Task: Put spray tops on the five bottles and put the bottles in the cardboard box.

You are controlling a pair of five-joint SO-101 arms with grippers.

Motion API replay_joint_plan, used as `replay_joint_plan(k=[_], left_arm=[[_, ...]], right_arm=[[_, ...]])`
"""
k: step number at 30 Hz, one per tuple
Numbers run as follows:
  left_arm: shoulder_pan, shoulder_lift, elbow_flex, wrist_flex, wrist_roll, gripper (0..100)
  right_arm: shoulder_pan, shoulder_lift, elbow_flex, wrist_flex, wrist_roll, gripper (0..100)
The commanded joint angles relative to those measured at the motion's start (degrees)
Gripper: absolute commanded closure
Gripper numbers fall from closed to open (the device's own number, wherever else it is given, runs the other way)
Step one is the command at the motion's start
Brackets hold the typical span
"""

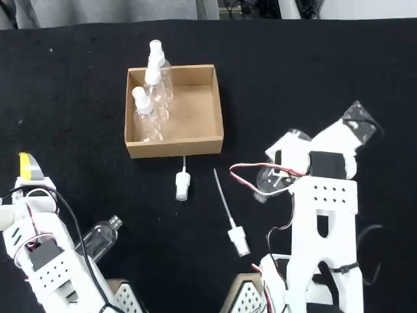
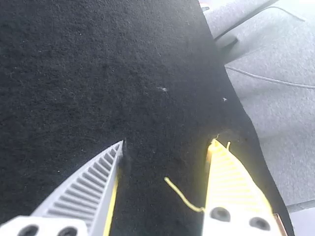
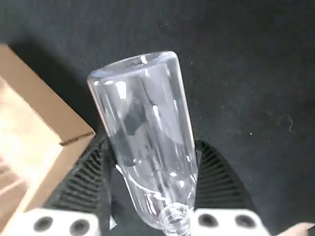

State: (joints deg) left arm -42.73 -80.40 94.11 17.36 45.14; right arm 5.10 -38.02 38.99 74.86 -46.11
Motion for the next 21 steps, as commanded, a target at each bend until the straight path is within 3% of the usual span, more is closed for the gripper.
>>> replay_joint_plan(k=[1, 14, 21], left_arm=[[-0.2, -0.9, -3.6, -0.1, 0.2, 75], [-0.2, -0.9, -3.6, -0.1, 0.2, 75], [-0.2, -0.9, -3.6, -0.1, 0.2, 75]], right_arm=[[2.3, -1.7, -0.3, -1.4, -3.3, 91.6], [2.7, 17.2, -0.7, -11.0, -13.5, 91.6], [5.1, 25.1, -0.4, -19.7, -14.5, 91.3]])
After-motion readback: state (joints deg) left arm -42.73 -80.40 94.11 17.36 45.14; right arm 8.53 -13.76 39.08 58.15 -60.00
